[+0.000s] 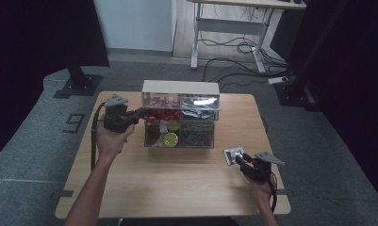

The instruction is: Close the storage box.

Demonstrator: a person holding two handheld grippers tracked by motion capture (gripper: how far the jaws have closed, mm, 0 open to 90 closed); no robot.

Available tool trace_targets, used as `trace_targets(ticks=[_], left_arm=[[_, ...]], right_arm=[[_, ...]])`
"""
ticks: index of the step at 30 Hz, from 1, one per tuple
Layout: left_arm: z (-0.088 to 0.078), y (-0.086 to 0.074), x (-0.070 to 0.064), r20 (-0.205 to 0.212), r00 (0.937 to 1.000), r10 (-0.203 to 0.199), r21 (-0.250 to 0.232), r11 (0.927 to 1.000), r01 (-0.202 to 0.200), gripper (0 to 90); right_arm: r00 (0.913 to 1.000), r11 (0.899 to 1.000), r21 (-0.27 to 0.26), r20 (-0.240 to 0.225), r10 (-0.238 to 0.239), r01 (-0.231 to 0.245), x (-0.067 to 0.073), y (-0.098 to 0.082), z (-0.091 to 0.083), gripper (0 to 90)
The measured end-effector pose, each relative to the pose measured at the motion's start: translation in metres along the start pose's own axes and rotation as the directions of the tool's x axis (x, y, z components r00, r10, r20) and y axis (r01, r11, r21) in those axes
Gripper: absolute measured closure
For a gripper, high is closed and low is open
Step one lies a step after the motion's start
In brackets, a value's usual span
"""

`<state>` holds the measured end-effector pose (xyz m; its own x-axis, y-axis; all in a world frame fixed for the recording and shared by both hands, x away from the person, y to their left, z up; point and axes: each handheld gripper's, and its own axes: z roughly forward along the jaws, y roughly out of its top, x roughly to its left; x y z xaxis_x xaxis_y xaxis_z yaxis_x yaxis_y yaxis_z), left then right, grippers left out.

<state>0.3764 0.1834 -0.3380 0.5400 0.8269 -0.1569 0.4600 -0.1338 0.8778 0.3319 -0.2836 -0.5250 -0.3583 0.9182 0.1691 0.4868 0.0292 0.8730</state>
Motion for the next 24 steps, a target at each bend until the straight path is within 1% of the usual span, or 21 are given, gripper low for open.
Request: trace_targets(ticks=[5, 13, 24], left_arm=[[-0.001, -0.003, 0.000, 0.002, 1.0000, -0.002, 0.001, 1.0000, 0.002, 89.2], [-0.001, -0.010, 0.002, 0.008, 0.9999, -0.008, 0.005, 1.0000, 0.008, 89.0], [-0.003, -0.013, 0.002, 0.010, 0.9999, -0.011, -0.003, 0.9999, 0.011, 88.6]], right_arm=[[1.0000, 1.000, -0.003, -0.001, -0.007, 0.007, 0.000, 0.000, 0.000, 58.4], [1.0000, 1.000, -0.001, 0.000, -0.003, 0.003, 0.000, -0.001, -0.001, 58.4], [1.0000, 1.000, -0.002, 0.001, 0.001, -0.001, 0.000, -0.001, 0.000, 58.3]])
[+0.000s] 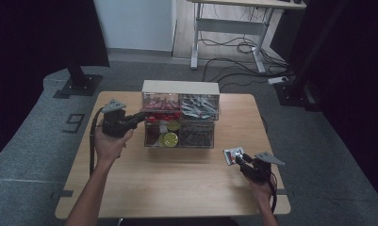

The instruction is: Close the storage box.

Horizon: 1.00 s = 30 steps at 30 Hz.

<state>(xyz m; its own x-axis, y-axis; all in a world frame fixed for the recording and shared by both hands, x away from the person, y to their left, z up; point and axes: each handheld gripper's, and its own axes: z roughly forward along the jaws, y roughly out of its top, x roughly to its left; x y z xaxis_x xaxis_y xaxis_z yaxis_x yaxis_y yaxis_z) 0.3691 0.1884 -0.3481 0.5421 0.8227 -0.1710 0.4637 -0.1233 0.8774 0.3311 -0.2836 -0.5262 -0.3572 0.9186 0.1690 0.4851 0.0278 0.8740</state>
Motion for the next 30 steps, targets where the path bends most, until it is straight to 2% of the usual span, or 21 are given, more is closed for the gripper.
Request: trace_targets(ticks=[8, 16, 19, 24, 30], left_arm=[[-0.003, -0.001, -0.001, -0.003, 1.0000, 0.008, -0.010, 0.9999, -0.008, 87.8], [-0.016, -0.011, 0.005, -0.018, 0.9998, 0.008, -0.036, 0.9993, -0.008, 83.0], [-0.018, -0.017, 0.005, -0.037, 0.9991, 0.020, -0.043, 0.9989, -0.021, 77.4], [-0.027, -0.027, 0.008, -0.036, 0.9992, 0.017, -0.074, 0.9970, -0.020, 69.4], [-0.035, -0.044, 0.013, -0.024, 0.9995, 0.021, -0.078, 0.9967, -0.023, 55.1]], right_arm=[[1.0000, 1.000, -0.001, -0.002, 0.003, -0.003, -0.001, 0.000, -0.001, 58.0], [1.0000, 1.000, 0.000, -0.003, 0.005, -0.005, -0.001, -0.001, 0.000, 57.9], [1.0000, 1.000, 0.000, -0.004, 0.003, -0.003, -0.001, -0.001, 0.000, 57.9], [1.0000, 1.000, 0.002, -0.006, -0.001, 0.001, 0.000, -0.001, 0.000, 57.7], [1.0000, 1.000, 0.000, -0.009, 0.003, -0.003, -0.001, -0.001, -0.001, 57.4]])
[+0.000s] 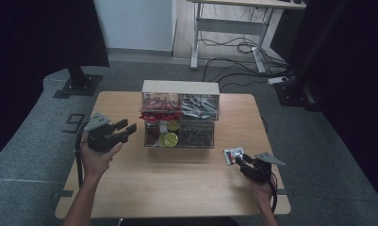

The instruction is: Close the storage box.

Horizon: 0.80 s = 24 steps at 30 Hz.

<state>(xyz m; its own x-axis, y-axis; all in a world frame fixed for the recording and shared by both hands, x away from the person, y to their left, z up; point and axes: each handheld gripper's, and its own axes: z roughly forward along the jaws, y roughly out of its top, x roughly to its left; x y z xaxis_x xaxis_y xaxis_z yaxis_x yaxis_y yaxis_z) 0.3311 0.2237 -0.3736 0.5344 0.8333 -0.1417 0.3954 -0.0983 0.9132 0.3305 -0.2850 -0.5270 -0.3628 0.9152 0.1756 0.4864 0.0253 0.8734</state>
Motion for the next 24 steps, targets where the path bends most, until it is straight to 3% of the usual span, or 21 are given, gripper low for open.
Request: trace_targets(ticks=[5, 12, 20, 24], left_arm=[[0.001, -0.021, 0.000, 0.010, 0.9998, -0.017, 0.012, 0.9998, 0.016, 48.9], [0.014, -0.060, 0.000, 0.014, 0.9995, -0.029, 0.073, 0.9969, 0.028, 44.9], [0.033, -0.098, -0.001, 0.012, 0.9990, -0.043, 0.158, 0.9867, 0.041, 44.0], [0.041, -0.112, 0.000, 0.001, 0.9991, -0.041, 0.204, 0.9781, 0.040, 43.5]], right_arm=[[0.9998, 1.000, -0.004, -0.013, -0.011, 0.011, 0.002, 0.000, 0.000, 56.3], [0.9989, 1.000, -0.007, -0.035, -0.030, 0.029, 0.005, -0.001, -0.002, 53.3], [0.9962, 0.998, 0.005, -0.062, -0.061, 0.061, 0.008, -0.004, -0.002, 49.1], [0.9956, 0.998, 0.019, -0.067, -0.066, 0.067, 0.007, -0.009, -0.003, 46.2]])
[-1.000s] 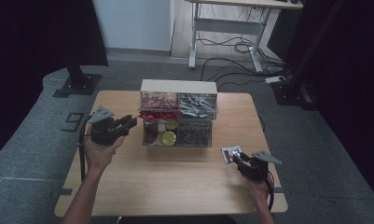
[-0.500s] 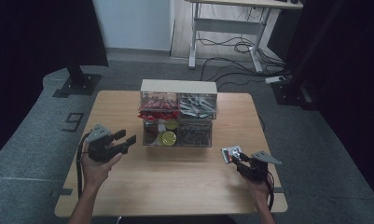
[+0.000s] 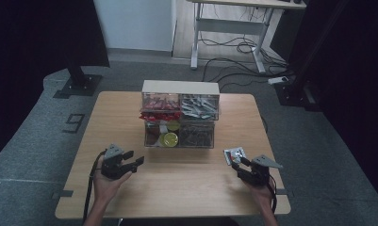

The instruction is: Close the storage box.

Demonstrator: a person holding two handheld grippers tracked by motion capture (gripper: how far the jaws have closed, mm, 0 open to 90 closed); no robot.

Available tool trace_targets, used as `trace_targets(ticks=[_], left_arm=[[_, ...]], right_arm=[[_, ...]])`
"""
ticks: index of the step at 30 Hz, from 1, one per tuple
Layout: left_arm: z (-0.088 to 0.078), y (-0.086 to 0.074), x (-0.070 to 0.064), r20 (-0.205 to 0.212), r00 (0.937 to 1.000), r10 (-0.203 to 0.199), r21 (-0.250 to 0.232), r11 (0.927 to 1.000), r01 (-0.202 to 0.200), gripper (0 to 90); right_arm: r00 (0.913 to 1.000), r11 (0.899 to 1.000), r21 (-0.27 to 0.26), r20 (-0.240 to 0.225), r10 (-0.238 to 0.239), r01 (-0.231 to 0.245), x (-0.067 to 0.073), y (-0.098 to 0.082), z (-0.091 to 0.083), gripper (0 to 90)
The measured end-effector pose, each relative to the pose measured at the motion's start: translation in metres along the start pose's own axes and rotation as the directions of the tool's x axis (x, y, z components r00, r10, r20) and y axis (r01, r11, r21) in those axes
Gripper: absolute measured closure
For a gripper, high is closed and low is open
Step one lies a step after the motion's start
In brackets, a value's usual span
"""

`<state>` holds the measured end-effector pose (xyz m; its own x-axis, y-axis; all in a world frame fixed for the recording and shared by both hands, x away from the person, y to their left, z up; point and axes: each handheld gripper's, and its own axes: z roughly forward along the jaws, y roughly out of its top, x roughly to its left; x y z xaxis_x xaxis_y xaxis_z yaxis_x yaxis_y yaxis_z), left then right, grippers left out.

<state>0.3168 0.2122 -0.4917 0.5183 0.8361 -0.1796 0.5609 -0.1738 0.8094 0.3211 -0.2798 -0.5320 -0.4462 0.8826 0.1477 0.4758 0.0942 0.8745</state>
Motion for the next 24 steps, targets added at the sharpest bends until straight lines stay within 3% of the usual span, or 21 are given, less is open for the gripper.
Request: trace_targets(ticks=[9, 24], left_arm=[[0.017, -0.017, -0.004, 0.005, 0.9999, -0.013, 0.049, 0.9987, 0.012, 43.3], [0.026, -0.020, -0.008, -0.001, 1.0000, -0.004, 0.070, 0.9975, 0.004, 42.8]], right_arm=[[0.9999, 1.000, 0.016, 0.014, 0.008, -0.008, -0.003, -0.011, -0.006, 43.2], [0.9999, 1.000, 0.015, 0.014, 0.008, -0.008, -0.005, -0.014, -0.007, 42.2]])
